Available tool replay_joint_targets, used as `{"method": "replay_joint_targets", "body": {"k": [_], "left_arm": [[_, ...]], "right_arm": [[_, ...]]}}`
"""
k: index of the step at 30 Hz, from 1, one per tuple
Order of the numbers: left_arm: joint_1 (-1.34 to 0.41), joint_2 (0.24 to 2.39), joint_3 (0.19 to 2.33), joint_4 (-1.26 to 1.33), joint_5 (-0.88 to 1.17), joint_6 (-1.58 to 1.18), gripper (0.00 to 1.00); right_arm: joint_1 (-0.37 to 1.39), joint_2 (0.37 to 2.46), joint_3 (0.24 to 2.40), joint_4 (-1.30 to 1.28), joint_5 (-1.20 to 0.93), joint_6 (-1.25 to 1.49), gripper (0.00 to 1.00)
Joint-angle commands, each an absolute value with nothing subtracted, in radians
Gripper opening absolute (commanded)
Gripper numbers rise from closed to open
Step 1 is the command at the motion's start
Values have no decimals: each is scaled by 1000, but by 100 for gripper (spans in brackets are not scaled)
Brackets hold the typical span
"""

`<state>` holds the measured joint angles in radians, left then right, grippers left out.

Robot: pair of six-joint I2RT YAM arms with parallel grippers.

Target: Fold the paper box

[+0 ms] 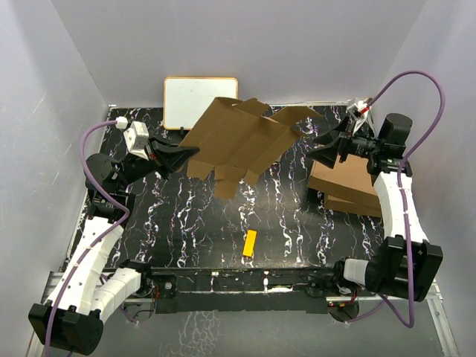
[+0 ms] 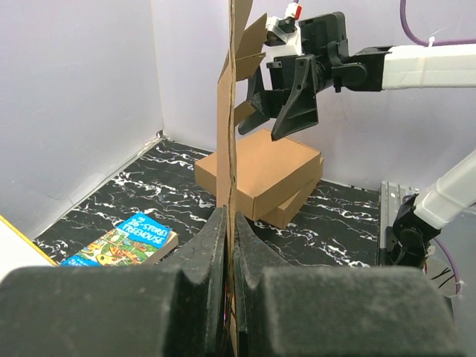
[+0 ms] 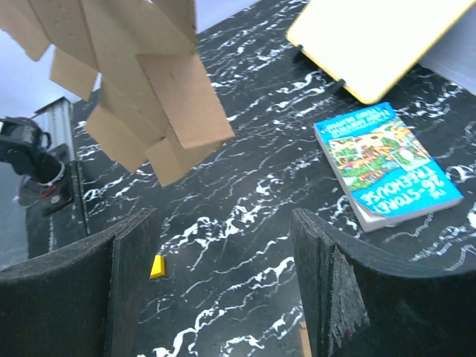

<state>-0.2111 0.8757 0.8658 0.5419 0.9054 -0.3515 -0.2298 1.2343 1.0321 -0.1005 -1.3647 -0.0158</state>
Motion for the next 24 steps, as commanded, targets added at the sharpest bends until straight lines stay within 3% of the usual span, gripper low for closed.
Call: {"method": "replay_joint_targets", "body": {"k": [1, 8, 17, 24], "left_arm": [[-205, 854, 899, 559, 919, -346, 0], [-206, 859, 891, 587, 938, -367, 0], [-206, 870, 892, 613, 950, -383, 0], [-205, 881, 889, 645, 957, -405, 0]], "right_arm": [[-264, 1259, 1142, -192, -1308, -140, 74], [-263, 1350, 1244, -24, -1307, 126, 59], [-249, 1357, 1146, 443, -1447, 585, 59], [-202, 1364, 1120, 473, -1461, 610, 59]]}}
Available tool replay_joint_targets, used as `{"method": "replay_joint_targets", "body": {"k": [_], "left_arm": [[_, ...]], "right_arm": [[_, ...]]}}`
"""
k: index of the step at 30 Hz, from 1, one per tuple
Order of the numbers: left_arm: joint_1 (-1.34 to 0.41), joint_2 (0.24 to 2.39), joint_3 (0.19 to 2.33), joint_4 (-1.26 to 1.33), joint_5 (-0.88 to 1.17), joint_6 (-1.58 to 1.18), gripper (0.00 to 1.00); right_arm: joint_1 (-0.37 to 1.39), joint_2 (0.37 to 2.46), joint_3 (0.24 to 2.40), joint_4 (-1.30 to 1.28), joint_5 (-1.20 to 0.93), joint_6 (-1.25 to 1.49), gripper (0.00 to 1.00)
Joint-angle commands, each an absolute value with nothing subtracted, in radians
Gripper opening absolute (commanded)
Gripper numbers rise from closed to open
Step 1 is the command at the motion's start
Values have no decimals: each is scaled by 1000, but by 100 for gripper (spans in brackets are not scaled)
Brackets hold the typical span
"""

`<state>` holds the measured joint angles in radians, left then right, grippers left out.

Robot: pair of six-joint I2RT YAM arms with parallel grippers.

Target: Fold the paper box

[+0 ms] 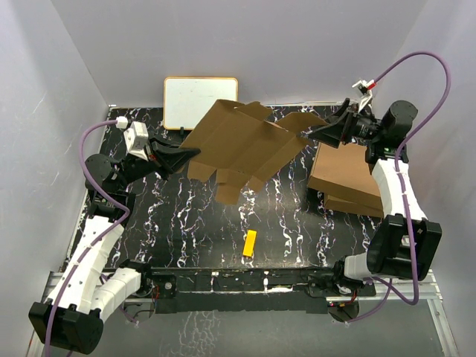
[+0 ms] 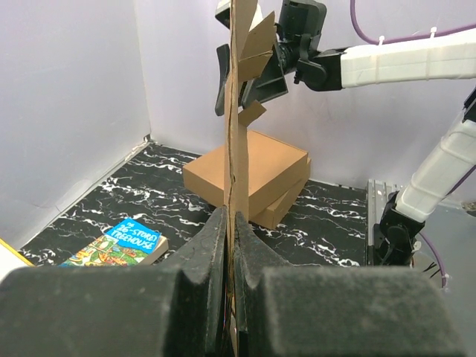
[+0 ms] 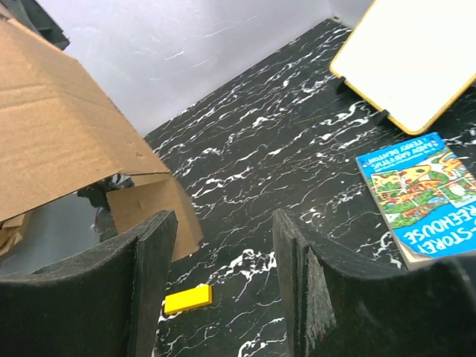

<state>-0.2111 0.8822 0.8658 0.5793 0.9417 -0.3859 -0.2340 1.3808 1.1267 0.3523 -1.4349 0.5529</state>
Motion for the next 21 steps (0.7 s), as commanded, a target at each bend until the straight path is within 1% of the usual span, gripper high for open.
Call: {"method": "replay_joint_targets", "body": {"k": [1, 7, 15, 21], "left_arm": [[-205, 882, 890, 650, 959, -408, 0], [-206, 879, 893, 653, 966, -414, 0], [-205, 879, 890, 669, 965, -420, 0], [-206, 882, 888, 685, 965, -432, 0]], "right_arm": [[-191, 1371, 1120, 473, -1463, 609, 59], [-130, 1392, 1134, 475, -1466, 606, 59], [-109, 1397, 1130, 474, -1469, 601, 59], [-104, 1393, 1116, 478, -1480, 597, 49]]}}
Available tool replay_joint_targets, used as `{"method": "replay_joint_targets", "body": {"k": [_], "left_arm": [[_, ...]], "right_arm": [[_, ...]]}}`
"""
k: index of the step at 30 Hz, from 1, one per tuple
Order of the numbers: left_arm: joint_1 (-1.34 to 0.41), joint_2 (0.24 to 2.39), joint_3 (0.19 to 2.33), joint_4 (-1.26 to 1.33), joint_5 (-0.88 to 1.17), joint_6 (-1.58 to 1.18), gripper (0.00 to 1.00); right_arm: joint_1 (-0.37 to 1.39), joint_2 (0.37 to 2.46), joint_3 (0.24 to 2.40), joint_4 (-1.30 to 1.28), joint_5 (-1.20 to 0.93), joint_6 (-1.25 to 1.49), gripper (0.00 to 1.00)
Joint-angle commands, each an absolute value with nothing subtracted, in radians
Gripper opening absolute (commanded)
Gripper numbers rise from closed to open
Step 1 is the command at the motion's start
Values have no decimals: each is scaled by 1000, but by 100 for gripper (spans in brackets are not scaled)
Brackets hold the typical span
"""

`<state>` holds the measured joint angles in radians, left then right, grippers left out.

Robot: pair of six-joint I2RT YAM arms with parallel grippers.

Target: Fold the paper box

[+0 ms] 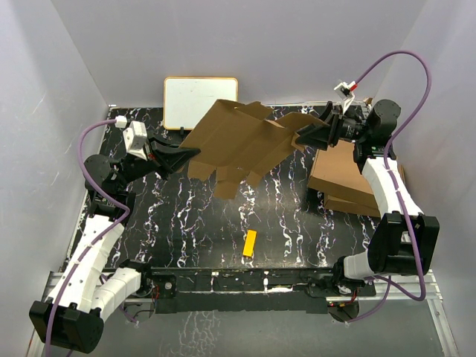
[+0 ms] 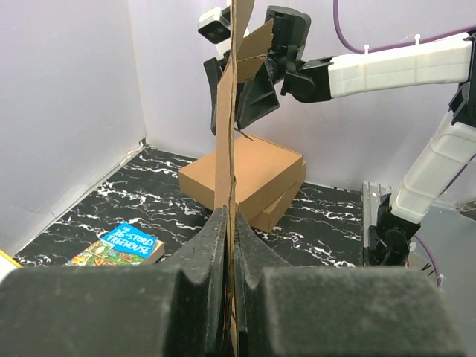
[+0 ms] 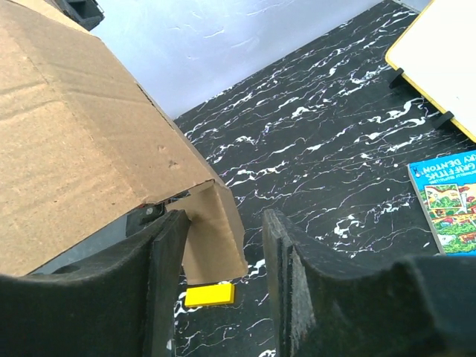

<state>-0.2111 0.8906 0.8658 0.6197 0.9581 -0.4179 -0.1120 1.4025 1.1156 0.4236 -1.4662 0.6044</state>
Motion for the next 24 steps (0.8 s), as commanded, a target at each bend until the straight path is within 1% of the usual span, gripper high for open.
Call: {"method": "replay_joint_targets", "body": {"k": [1, 7, 9, 13, 16, 17, 21, 24], "left_arm": [[-206, 882, 887, 690, 964, -434, 0], [-205, 883, 884, 696, 958, -437, 0], [-205, 883, 884, 693, 953, -435, 0], [-205, 886, 878, 691, 945, -429, 0], [-206, 890, 874, 699, 943, -435, 0], [-206, 891, 873, 704, 943, -438, 0], [-205, 904, 874, 713, 942, -445, 0], [-205, 913, 873, 713, 940, -444, 0]], "right_arm": [[-102, 1392, 1113, 479, -1482, 597, 46], [-101, 1380, 1102, 483, -1495, 598, 28], [-100, 1375, 1100, 484, -1496, 599, 27], [-100, 1368, 1096, 486, -1499, 601, 29], [-98, 1361, 1091, 486, -1499, 603, 28], [-98, 1360, 1089, 489, -1499, 603, 26], [-98, 1355, 1086, 497, -1502, 610, 9], [-97, 1351, 1082, 501, -1500, 612, 8]]}}
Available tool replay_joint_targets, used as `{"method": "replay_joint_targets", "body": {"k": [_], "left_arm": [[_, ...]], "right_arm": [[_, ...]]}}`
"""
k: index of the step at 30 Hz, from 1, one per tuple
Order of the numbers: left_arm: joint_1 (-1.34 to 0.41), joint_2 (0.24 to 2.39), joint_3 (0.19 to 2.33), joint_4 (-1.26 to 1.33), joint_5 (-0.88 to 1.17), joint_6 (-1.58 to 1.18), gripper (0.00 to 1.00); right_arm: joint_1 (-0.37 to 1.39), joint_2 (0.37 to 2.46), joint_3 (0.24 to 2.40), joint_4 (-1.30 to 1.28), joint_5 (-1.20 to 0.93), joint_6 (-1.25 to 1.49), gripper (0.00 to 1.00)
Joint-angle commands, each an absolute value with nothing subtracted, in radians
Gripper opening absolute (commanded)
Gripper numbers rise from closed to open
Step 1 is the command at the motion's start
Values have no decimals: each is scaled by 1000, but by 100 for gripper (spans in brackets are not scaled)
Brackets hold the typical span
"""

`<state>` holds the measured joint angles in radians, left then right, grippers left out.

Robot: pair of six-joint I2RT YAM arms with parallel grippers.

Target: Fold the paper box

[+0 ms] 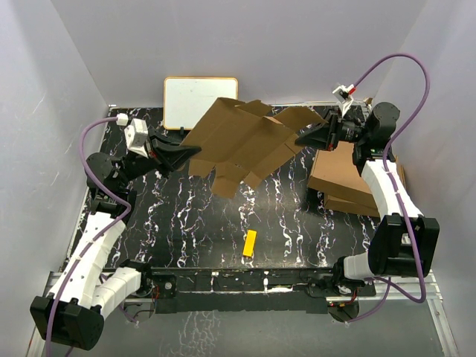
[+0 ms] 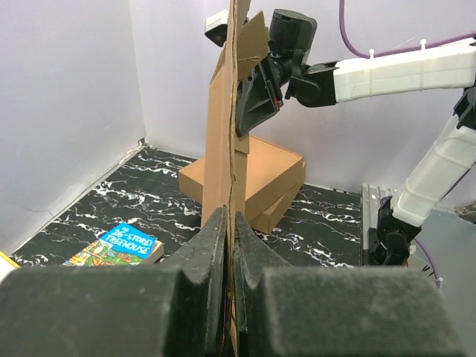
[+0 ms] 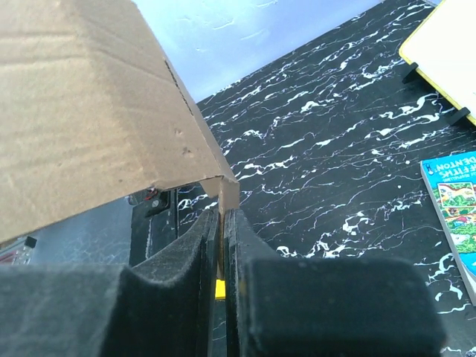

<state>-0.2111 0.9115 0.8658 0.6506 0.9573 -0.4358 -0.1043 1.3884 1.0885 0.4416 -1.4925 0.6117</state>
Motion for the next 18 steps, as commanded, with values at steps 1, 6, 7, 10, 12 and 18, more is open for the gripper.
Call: {"method": "replay_joint_targets", "body": {"k": [1, 6, 7, 10, 12, 18], "left_arm": [[-205, 916, 872, 713, 940, -442, 0], [-206, 926, 875, 693, 933, -428, 0], [-206, 926, 876, 685, 932, -422, 0], [-205, 928, 878, 656, 923, -404, 0], [-204, 928, 879, 618, 915, -386, 0], [-196, 905, 849, 527, 916, -369, 0]], "right_arm": [[-97, 1349, 1081, 501, -1500, 612, 8], [-97, 1340, 1072, 501, -1464, 615, 8], [-98, 1339, 1070, 496, -1452, 615, 8], [-100, 1339, 1085, 393, -1424, 528, 8], [-100, 1336, 1099, 245, -1400, 413, 8], [-107, 1304, 1070, -53, -1327, 47, 52]]}}
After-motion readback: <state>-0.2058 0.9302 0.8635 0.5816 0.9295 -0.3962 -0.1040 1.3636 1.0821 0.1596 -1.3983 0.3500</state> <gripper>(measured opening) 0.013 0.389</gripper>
